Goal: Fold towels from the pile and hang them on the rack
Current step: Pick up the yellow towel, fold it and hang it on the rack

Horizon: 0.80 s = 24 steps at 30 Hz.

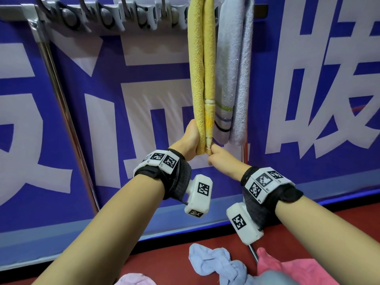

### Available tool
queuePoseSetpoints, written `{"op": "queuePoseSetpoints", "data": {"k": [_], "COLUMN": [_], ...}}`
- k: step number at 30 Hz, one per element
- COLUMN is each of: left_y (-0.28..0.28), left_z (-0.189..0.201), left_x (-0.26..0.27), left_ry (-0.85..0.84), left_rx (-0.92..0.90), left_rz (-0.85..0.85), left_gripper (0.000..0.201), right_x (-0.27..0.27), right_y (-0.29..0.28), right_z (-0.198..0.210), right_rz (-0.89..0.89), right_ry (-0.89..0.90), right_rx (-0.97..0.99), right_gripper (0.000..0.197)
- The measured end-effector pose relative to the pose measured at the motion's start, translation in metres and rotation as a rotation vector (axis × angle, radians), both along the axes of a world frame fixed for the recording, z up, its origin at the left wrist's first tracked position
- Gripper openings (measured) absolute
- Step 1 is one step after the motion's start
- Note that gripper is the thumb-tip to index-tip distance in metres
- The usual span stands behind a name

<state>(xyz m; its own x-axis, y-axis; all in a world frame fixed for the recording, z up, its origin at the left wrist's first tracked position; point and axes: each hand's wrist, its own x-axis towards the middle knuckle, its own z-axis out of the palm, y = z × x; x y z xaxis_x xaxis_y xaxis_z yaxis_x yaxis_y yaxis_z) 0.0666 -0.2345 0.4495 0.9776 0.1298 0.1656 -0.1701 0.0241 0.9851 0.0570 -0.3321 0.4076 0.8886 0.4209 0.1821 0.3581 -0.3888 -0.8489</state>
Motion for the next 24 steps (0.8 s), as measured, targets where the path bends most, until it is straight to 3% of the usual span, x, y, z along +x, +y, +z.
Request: {"op": "queuePoseSetpoints", "data": {"k": [3,6,8,11,18,21,24], "left_y": [0.007,0.011,0.013,0.016,0.020,0.022,0.020], "left_z": [0.002,-0.003,-0.008,-0.015,-0.022,-0.024,-0.022], "left_x": [-0.008,-0.010,-0.009,-0.010,-0.020,-0.023,-0.026], "left_ry": [-0.033,0.023,0.066,0.065,0.185,0.217,0.203], "left_rx": [0.025,0.028,0.025,0.002,-0.040,-0.043,-0.102], "left_rz": [-0.069,-0.077,-0.083,-0.145,-0.086,-0.080,-0.101], "left_gripper": [0.043,0.052,0.068,0.075,0.052,0.055,0.053], "right_x": [-0.005,-0.004,-0.004,-0.004,-0.005,0.001,0.003], "right_y": [-0.003,-0.007,-0.009,-0.012,-0.007,-0.004,0.000], "right_z": [-0.004,-0.007,-0.007,-0.004,-0.007,-0.007,-0.003], "right_rz": [0.031,-0.009,-0.028,-0.006,-0.140,-0.253,-0.341], "right_ry": [-0.010,-0.006,-0.022,-0.047,-0.158,-0.279,-0.366], "right_rx": [0.061,0.171,0.192,0.234,0.249,0.056,-0.109], "right_gripper": [0.066,0.065,0.056,0.034,0.009,0.035,0.040]}}
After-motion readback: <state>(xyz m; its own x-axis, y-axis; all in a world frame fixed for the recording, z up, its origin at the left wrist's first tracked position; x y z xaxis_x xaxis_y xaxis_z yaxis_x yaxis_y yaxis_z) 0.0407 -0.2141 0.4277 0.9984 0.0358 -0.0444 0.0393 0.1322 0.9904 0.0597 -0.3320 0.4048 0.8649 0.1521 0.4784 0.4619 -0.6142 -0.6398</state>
